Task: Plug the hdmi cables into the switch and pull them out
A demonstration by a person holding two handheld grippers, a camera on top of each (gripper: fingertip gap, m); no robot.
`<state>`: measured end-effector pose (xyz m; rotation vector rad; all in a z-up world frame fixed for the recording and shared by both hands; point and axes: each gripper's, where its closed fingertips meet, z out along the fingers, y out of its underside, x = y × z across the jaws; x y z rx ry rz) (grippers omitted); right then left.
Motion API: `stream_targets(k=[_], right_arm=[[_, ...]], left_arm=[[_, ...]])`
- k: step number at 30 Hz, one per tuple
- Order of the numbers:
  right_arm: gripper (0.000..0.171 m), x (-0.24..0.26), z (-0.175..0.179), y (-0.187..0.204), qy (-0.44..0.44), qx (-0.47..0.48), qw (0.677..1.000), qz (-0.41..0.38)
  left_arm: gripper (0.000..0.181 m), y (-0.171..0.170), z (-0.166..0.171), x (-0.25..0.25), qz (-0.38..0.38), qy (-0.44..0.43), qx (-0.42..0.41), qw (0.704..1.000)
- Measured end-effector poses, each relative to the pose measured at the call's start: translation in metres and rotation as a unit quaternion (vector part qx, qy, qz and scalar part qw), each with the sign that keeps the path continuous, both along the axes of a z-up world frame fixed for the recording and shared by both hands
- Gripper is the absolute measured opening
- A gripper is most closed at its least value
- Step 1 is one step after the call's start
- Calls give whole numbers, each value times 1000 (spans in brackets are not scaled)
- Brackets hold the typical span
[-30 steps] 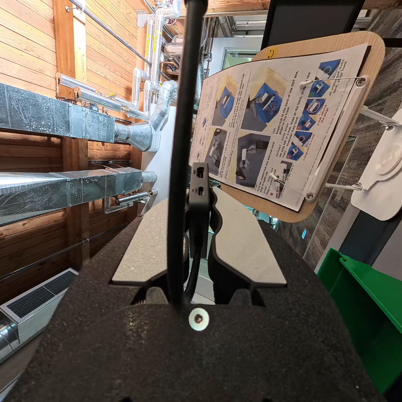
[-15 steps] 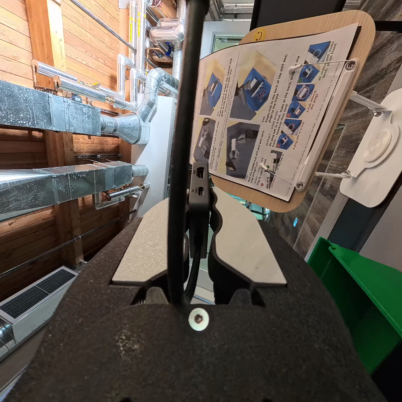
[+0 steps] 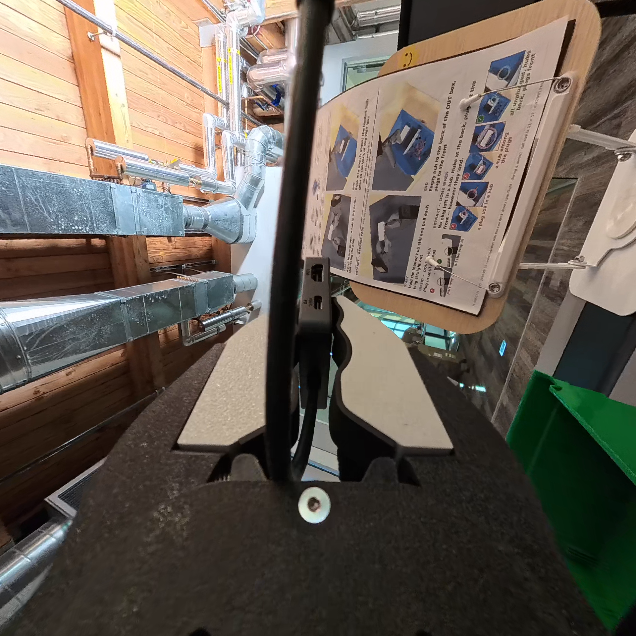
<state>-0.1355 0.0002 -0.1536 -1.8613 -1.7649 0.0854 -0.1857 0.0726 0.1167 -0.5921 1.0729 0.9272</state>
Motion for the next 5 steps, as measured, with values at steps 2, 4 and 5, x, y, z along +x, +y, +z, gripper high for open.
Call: stream_targets(k=[2, 4, 5], right_arm=[[23, -1, 0, 0, 6, 14, 1000, 15], [23, -1, 1, 1, 21, 13, 1000, 15], [23, -1, 0, 1, 34, -8, 999, -1]], left_arm=[[20, 1, 2, -3, -2, -9, -6, 1000], [20, 0, 4, -5, -3, -13, -7, 1000], [20, 0, 5, -5, -6, -15, -8, 1000]])
